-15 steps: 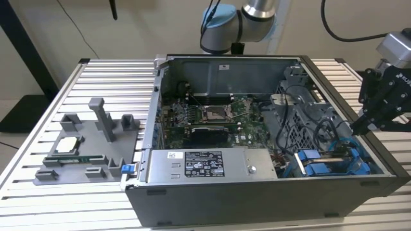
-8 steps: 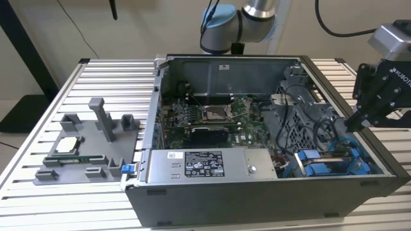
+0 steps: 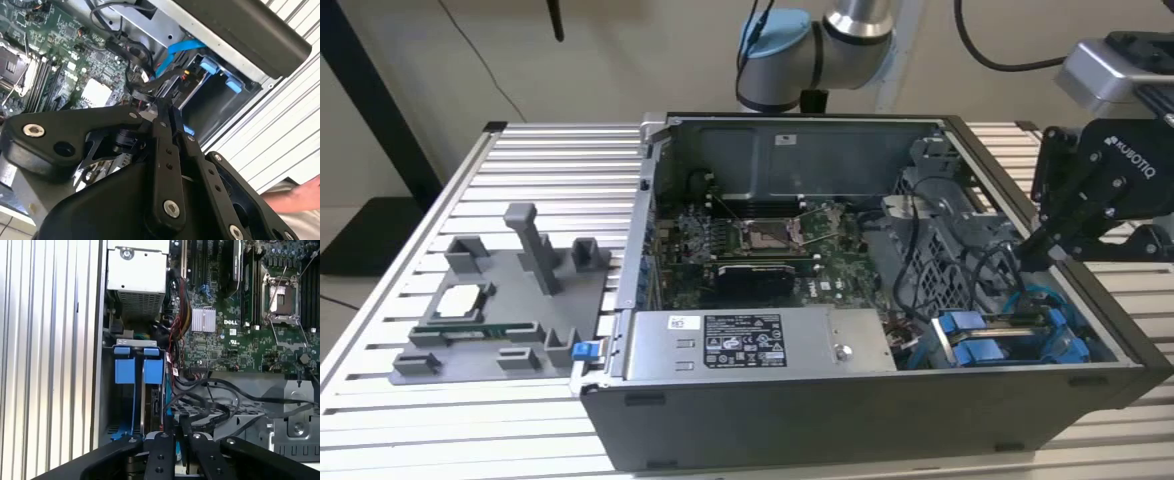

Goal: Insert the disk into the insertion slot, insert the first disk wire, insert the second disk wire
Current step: 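Insert the second disk wire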

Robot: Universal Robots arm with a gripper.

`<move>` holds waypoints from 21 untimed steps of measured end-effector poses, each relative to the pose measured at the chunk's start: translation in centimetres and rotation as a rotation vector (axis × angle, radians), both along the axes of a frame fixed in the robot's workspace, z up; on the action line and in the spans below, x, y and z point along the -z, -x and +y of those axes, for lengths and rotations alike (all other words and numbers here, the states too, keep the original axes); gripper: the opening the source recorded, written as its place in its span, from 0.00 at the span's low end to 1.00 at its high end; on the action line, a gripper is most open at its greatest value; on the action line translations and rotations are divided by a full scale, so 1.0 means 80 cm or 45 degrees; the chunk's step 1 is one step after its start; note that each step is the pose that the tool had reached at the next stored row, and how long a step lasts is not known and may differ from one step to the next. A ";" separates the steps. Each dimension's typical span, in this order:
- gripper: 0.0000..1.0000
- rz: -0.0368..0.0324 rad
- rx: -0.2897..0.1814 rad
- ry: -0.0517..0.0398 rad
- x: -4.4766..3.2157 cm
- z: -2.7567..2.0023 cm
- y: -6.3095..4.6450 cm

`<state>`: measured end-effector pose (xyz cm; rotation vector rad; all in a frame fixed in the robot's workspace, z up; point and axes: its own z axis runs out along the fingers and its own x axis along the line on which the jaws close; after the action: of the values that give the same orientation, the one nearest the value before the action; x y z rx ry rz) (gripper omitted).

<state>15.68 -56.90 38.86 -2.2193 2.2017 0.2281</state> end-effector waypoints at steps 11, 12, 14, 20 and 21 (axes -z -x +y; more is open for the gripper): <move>0.00 -0.0059 0.002 0.000 0.0046 -0.0062 0.034; 0.00 -0.0064 0.002 0.000 0.0063 -0.0080 0.035; 0.00 -0.0080 0.002 0.000 0.0103 -0.0115 0.036; 0.00 -0.0208 0.002 0.000 0.0223 -0.0218 0.037; 0.00 -0.0240 0.002 0.000 0.0235 -0.0225 0.037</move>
<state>12.73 -58.70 36.98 -2.2099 2.1943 0.2063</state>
